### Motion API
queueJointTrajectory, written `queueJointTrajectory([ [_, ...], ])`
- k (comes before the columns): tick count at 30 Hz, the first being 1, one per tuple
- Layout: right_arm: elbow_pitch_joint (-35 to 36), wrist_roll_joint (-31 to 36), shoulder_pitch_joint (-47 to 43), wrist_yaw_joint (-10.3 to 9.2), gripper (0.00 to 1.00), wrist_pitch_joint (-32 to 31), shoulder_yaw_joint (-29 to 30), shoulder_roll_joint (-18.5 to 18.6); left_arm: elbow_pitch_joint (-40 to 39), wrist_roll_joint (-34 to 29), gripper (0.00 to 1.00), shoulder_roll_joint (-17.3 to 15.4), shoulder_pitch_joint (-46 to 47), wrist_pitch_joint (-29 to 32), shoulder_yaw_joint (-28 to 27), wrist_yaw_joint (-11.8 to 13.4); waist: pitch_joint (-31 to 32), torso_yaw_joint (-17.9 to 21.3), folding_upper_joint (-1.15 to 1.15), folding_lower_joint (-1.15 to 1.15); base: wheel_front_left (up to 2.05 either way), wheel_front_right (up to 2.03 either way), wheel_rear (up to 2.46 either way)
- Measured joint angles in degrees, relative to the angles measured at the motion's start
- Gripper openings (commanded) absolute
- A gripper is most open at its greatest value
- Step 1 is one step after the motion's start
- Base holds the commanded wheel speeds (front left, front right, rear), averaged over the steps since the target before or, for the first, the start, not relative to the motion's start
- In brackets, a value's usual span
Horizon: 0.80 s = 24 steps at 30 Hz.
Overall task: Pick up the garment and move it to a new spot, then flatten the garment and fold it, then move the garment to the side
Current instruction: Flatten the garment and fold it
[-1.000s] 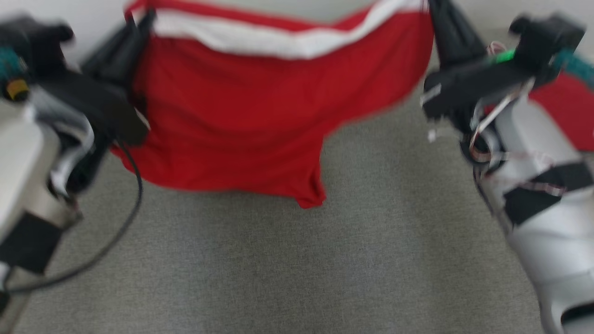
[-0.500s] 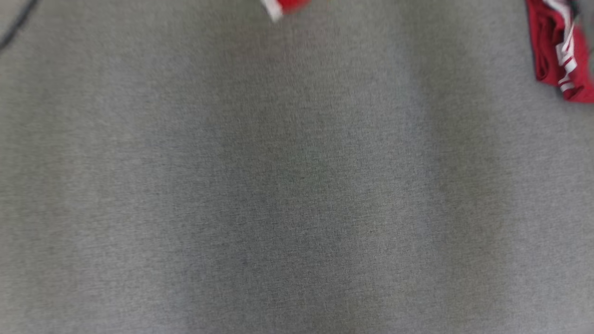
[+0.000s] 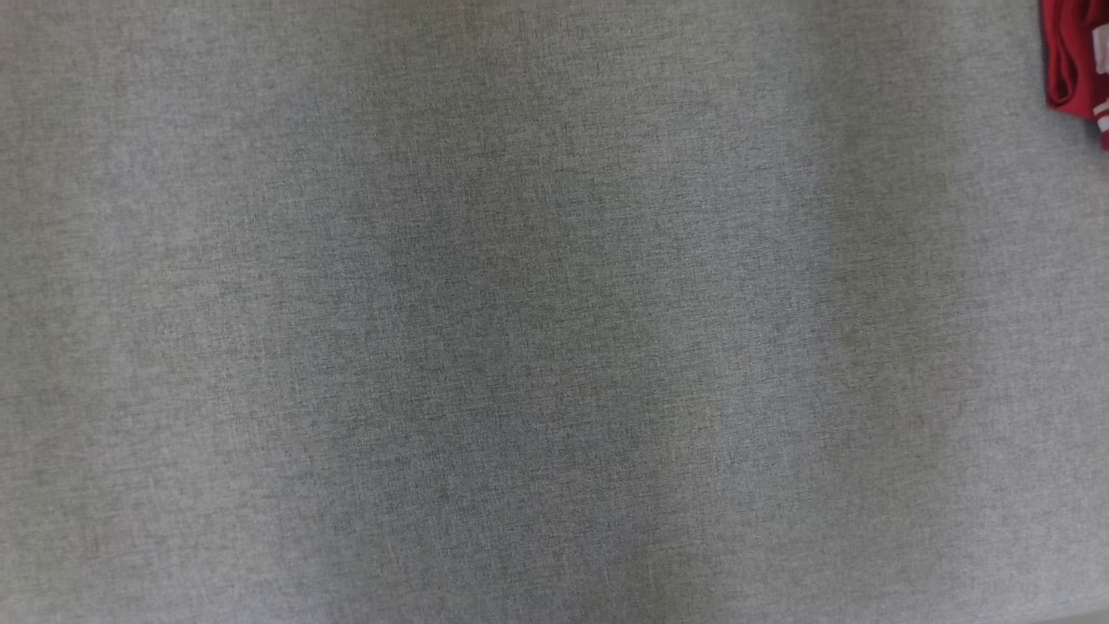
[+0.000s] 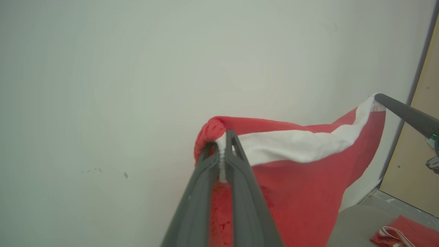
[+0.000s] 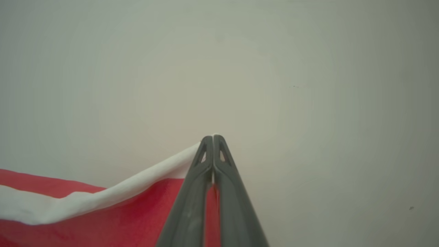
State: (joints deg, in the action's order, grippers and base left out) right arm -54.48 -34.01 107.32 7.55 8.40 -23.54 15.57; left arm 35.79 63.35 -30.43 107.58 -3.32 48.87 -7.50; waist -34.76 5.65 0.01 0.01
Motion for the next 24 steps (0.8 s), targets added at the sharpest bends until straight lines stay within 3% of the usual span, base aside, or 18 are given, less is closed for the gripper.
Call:
queueJointTrajectory([
  [6,1.8,-4.05,-4.36,0.0,0.0,1.43,-2.49,1.6,-2.92,4.99,0.0,-1.94,-4.49,-3.98,4.65,0.0,-0.42,-0.1,0.0,0.0,0.0,0.0,0.0],
  [14,11.63,-10.61,-22.67,0.01,0.0,3.19,-7.25,6.42,-11.83,10.0,0.0,-6.45,-21.46,-11.02,6.76,0.0,3.47,-0.42,-0.01,-0.01,0.0,0.0,0.0],
  [19,20.48,-14.61,-37.29,0.0,0.0,3.67,-8.1,10.06,-17.94,9.54,0.0,-7.1,-36.02,-11.67,1.91,0.0,7.61,-0.72,-0.02,-0.02,0.0,0.0,0.0],
  [24,29.76,-18.31,-54.95,0.01,0.0,3.12,-5.61,15.21,-24.31,4.36,0.0,-4.47,-53.44,-11.71,-3.22,0.73,11.76,-1.32,-0.02,-0.03,0.0,0.0,0.0],
])
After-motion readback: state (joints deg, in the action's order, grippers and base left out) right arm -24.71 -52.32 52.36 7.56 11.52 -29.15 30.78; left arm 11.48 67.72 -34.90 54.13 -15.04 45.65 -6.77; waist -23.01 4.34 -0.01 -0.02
